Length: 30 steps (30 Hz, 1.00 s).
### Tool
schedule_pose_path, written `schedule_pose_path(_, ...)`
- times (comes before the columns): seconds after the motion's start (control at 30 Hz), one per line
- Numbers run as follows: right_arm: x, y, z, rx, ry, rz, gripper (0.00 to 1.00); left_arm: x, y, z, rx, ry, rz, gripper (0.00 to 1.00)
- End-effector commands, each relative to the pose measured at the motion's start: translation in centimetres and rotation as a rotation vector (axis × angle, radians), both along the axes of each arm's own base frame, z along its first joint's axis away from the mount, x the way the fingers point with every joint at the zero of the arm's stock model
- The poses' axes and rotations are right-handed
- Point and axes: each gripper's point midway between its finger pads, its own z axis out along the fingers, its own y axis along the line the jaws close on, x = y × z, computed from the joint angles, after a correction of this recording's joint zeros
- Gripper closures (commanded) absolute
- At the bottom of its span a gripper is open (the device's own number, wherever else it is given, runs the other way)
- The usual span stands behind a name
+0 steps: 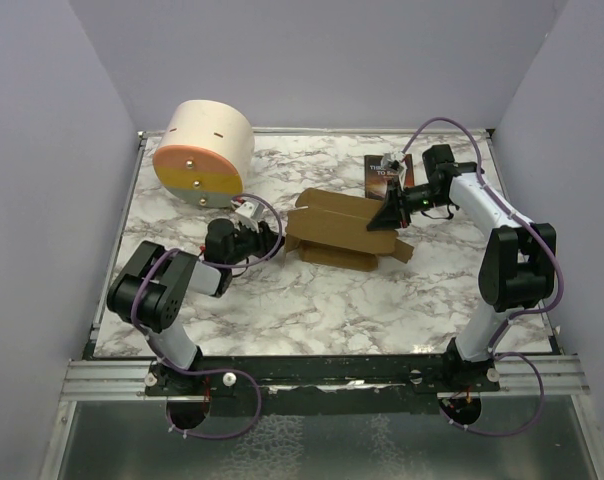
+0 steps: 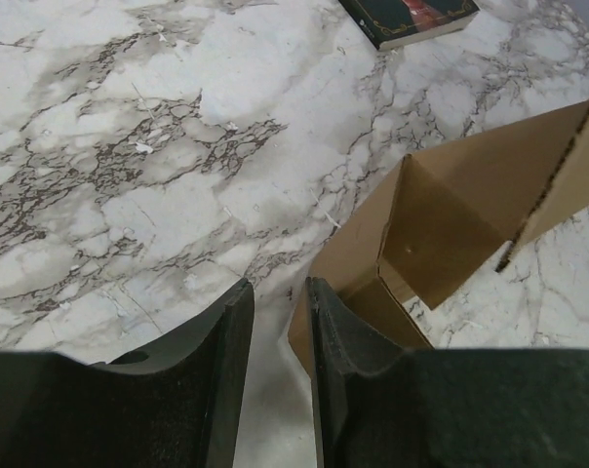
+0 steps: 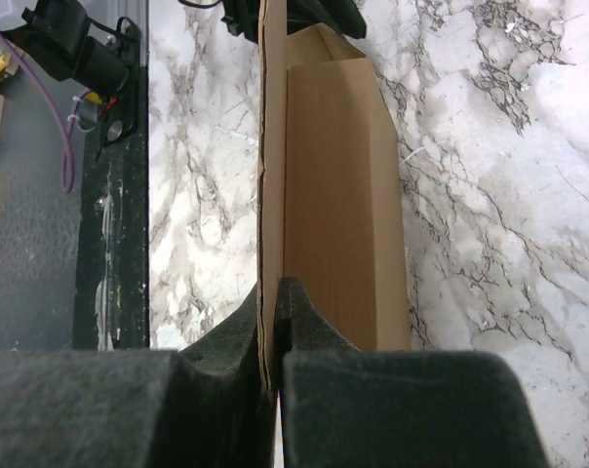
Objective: Fold the paper box
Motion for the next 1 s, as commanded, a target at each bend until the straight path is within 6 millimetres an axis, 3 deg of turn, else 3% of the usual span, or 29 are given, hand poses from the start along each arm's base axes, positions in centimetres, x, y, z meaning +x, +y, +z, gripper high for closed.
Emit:
schedule_pose_path(0.0,-0.1,-0.1,-0.5,0.002,0.014,0.004,0.99,-1.2,-0.6,1.9,-0.023,-0.063,-0.038,0.69)
schedule_pose_path(0.33,-0.2,0.0,-0.6,0.007,0.021,0.006,0.99,-3.1,-2.6,1.5,-0.015,-0.061,-0.080,0.67)
schedule_pose_path(0.6,-0.3,0.0,-0.6,0.011,0.021,0.008,0.99,-4.0,-1.8,1.1,0.002,-0.098,-0.059,0.60)
schedule_pose_path(0.97,-0.4,0.0,-0.7,0.014,0.030,0.011,0.99,-2.3,-2.3,2.7,0.029,-0.286,-0.079,0.54)
